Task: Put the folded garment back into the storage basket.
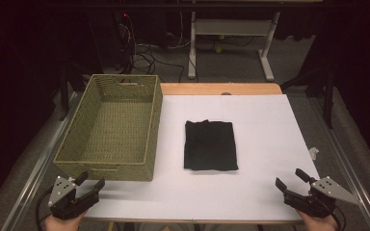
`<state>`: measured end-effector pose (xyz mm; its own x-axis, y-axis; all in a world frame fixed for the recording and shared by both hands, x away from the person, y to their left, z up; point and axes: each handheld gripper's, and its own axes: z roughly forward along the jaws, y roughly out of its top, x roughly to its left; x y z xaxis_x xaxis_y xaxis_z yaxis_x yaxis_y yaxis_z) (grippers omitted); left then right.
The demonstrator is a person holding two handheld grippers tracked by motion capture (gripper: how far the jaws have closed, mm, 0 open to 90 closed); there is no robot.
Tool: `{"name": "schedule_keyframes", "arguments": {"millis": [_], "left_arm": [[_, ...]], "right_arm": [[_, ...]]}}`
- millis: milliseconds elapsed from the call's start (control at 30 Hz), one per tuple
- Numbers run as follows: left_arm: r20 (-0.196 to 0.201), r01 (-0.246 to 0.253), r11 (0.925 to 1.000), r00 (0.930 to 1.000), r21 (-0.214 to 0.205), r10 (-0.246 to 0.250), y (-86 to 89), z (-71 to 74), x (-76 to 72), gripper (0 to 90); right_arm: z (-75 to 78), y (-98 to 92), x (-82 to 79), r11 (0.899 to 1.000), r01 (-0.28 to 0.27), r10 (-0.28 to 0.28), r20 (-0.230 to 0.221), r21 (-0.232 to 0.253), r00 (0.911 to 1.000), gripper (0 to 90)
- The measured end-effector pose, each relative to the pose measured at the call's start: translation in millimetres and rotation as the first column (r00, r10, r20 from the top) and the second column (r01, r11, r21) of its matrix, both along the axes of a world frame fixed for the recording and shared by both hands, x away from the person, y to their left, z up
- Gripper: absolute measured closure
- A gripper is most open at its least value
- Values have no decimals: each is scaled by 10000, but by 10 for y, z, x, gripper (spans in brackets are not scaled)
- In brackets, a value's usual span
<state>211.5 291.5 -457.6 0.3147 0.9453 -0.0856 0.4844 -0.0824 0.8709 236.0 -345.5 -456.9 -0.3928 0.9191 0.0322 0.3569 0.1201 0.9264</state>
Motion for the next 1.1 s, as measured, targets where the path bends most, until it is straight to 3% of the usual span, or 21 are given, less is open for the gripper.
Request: {"name": "schedule_keyframes", "arguments": {"millis": [800, 967, 1100], "left_arm": [[422, 56, 9999, 9991, -97, -52, -18, 69, -50, 322], [577, 86, 9996, 9983, 286, -103, -61, 132, -67, 322], [800, 181, 9994, 9966, 280, -203, -98, 182, -88, 322]], "right_arm": [[-8, 39, 7, 9997, -167, 166, -56, -193, 9998, 201], [-5, 39, 3, 9997, -134, 133, -65, -182, 9999, 201], [-8, 31, 8, 9998, -131, 130, -73, -140, 9999, 201]]}}
